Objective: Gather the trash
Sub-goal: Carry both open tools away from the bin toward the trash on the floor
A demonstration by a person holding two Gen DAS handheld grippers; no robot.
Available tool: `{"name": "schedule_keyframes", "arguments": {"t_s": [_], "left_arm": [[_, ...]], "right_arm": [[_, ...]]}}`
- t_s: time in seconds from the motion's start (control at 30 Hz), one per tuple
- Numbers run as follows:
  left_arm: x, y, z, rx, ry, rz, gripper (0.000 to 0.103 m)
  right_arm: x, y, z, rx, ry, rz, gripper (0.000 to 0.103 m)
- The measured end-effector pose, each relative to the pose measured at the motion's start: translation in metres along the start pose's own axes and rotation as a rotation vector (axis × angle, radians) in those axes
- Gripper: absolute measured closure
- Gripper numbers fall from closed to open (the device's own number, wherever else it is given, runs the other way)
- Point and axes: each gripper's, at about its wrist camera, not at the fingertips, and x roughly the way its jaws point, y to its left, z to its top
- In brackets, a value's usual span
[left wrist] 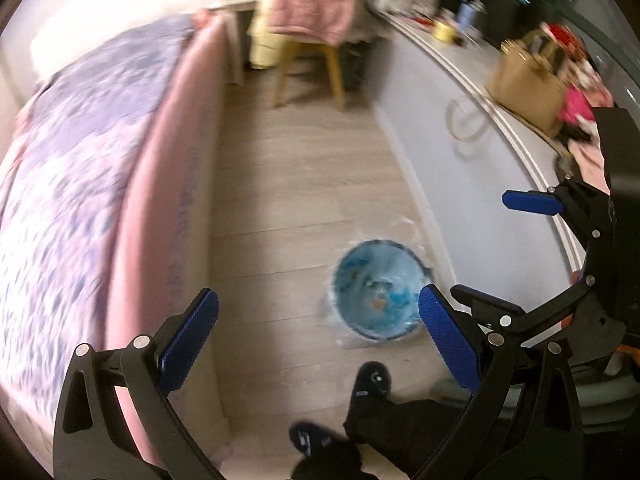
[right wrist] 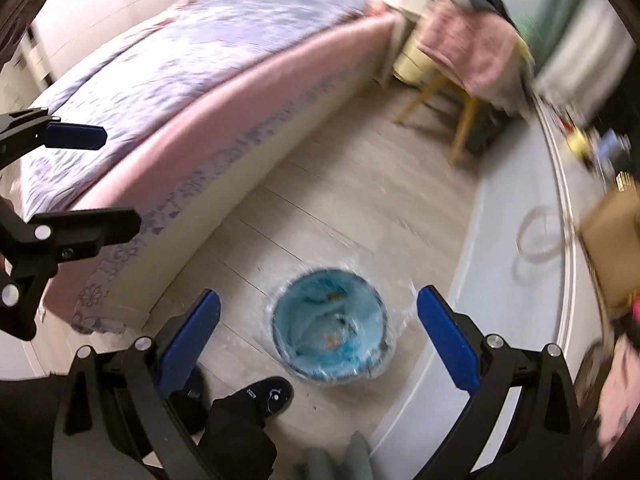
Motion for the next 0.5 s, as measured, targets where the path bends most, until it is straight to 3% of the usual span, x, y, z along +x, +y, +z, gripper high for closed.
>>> {"name": "schedule_keyframes", "arguments": {"t_s": [0.2,0.5], "left_arm": [[-0.069,0.08,-0.069,-0.236,-0.082,0.132,0.006],[-0.219,0.203,-0.236,-0.605,-0.157,0.403,0.006]], "right_arm": [[-0.023,0.115,0.033,-0.216,-0.06,0.128,0.007],[-0.076,0.337,0.06,-0.472,-0.176,0.347,0.007]]}}
